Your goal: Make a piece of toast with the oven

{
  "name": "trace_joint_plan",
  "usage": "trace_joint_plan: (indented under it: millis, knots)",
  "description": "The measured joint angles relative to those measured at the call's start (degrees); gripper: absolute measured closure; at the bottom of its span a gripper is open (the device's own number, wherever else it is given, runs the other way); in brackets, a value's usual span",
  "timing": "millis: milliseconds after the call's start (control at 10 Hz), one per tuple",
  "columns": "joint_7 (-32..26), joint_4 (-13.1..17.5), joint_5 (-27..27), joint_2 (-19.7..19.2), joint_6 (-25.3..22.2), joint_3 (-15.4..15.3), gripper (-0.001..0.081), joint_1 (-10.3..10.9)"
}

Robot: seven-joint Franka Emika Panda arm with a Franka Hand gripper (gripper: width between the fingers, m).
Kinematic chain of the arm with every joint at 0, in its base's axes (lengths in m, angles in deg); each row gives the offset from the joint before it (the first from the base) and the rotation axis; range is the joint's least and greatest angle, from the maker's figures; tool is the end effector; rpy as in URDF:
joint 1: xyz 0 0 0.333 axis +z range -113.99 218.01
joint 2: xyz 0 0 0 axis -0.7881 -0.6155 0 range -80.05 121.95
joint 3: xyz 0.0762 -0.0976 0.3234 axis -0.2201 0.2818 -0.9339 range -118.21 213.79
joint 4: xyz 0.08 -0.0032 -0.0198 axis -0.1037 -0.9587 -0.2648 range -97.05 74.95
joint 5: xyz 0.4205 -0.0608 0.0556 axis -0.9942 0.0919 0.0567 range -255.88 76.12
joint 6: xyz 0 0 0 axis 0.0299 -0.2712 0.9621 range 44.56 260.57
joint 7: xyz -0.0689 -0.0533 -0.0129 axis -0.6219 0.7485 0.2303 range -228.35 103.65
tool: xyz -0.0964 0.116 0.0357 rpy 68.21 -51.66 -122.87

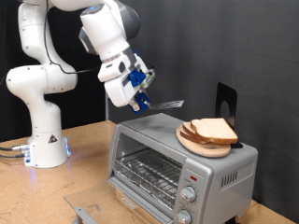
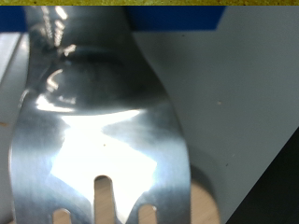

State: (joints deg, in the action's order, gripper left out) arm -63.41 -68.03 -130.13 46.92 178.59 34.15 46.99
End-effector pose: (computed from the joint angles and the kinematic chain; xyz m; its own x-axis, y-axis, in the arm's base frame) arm 0.4422 0.0988 0.4032 0.9473 -0.2994 0.1136 -0.2153 -0.8580 -0.4663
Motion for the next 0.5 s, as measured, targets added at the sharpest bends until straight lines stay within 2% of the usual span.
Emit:
trace_joint_plan:
  millis: [200, 400, 500]
  knots:
    - [2.2, 1.8, 3.1, -0.7, -2.5, 0.9, 0.0315, -2.0]
    - [3.1, 4.3, 14.1, -3.0, -5.8, 0.6, 0.0315, -4.5]
    - [3.0, 4.9, 17.9, -4.2, -6.0, 0.4, 0.0315, -5.4]
